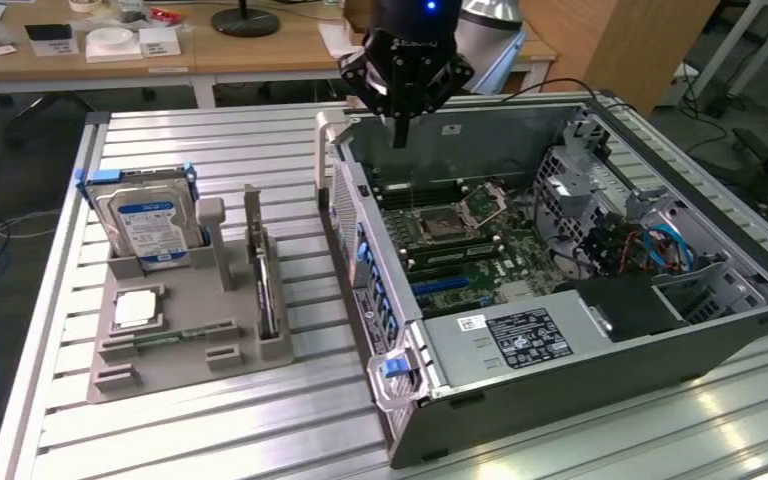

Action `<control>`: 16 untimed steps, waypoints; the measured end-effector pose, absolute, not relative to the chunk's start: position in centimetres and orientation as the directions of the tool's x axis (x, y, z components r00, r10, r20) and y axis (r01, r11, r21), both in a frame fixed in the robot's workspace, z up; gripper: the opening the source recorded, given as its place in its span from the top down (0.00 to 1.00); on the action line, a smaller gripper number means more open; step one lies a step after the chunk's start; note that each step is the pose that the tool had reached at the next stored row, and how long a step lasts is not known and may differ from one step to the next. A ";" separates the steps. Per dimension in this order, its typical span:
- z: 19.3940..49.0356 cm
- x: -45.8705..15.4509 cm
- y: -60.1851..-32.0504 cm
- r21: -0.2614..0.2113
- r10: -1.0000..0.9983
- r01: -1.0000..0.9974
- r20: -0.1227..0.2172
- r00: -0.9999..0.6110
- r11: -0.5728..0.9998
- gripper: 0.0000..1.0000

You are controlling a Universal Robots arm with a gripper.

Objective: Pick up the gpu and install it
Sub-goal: 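Reach for the gpu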

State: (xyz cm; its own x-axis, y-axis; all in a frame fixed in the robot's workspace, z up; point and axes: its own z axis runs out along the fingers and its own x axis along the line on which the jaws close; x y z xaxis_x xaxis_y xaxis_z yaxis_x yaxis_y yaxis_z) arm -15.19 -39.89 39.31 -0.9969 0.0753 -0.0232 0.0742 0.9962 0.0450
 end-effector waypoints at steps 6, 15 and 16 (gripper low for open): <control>39.3 -15.7 -39.9 0.045 0.075 0.074 -0.023 -0.997 0.996 0.89; 39.3 -16.5 -39.9 0.045 0.075 0.074 -0.023 -0.997 0.996 0.89; 39.3 -16.6 -39.9 0.045 0.075 0.074 -0.023 -0.997 0.996 0.89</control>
State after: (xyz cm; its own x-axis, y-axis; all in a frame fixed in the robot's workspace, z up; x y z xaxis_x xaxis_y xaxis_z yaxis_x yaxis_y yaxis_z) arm -16.58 -39.91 39.28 -0.9969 0.0752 -0.0232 0.0741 0.9962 0.0451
